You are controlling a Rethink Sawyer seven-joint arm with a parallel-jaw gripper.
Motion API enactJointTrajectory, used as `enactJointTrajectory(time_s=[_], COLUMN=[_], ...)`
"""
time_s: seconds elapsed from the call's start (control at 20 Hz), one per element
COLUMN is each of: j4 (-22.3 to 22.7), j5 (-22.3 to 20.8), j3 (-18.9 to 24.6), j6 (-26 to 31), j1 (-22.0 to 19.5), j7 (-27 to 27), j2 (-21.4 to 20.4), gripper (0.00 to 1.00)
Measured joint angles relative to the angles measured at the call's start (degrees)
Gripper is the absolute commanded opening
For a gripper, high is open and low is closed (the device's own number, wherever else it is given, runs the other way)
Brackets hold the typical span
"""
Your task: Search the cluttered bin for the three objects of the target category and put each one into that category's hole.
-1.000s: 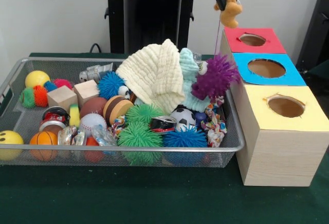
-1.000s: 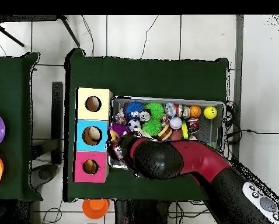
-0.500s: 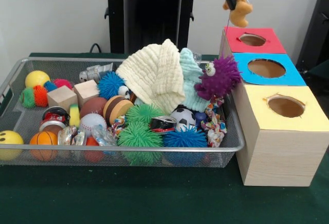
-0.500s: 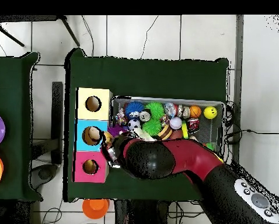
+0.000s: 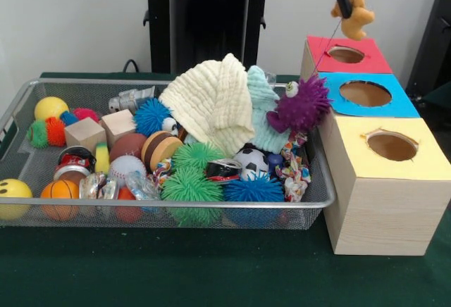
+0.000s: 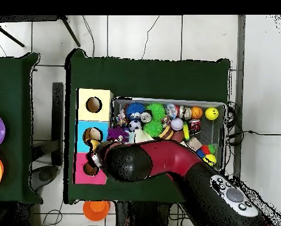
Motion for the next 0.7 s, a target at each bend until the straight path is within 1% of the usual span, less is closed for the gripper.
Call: enactJointTrajectory(time_s=[0.15, 0.3, 0.35, 0.5, 0.6, 0.65, 0.7], j4=[0.0, 0.0, 0.0, -0.1, -0.1, -0.2, -0.3], j5=[0.0, 0.0, 0.0, 0.0, 0.0, 0.0, 0.0], j3=[-2.2, -4.0, -5.5, -8.5, -9.3, -11.0, -11.4], j6=[0.0, 0.0, 0.1, 0.8, 1.2, 2.0, 2.1], j1=[2.9, 4.9, 6.4, 8.9, 9.6, 10.9, 11.1], j7=[0.0, 0.0, 0.0, 0.0, 0.0, 0.0, 0.0], j2=[0.0, 0.2, 0.5, 1.4, 1.6, 2.1, 2.2], gripper=[0.0, 0.0, 0.0, 0.0, 0.0, 0.0, 0.0])
